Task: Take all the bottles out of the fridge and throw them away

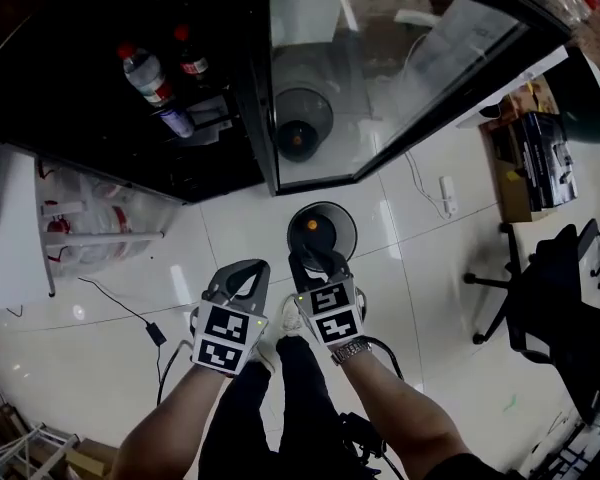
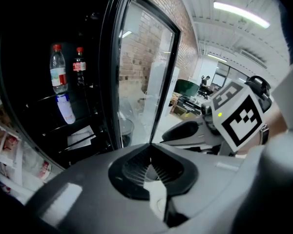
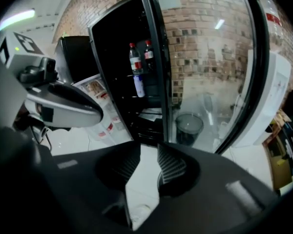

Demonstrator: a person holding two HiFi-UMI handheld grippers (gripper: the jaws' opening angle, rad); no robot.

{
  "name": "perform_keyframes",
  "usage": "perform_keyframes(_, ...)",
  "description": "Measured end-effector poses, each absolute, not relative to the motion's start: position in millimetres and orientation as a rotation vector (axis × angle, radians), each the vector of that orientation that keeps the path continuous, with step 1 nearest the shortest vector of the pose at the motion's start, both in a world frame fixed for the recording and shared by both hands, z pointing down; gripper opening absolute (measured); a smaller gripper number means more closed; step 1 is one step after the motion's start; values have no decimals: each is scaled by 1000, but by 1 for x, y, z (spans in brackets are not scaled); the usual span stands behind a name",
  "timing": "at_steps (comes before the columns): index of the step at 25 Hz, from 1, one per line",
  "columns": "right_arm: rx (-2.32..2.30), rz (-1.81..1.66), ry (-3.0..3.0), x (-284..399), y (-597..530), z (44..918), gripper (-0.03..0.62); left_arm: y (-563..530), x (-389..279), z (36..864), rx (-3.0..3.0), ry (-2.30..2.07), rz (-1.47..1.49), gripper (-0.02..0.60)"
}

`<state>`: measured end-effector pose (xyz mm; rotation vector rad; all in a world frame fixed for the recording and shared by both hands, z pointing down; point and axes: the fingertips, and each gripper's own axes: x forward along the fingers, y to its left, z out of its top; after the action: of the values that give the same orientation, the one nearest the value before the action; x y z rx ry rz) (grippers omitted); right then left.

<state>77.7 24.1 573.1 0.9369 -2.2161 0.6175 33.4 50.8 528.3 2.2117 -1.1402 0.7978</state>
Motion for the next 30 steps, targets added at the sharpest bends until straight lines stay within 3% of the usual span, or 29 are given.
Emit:
perform_keyframes(15,758,326,-2494,-36,-16,416,192,43,-72,410,2128,-1599,648,3)
perform_keyframes(22,795,245,-2517,-96,-56,383,209,33,-124,385,2120,-1682,600,3)
perform_keyframes(30,903,254,-2464,-141,-111,378,273,6,-161,370,2160,-1660,559,3)
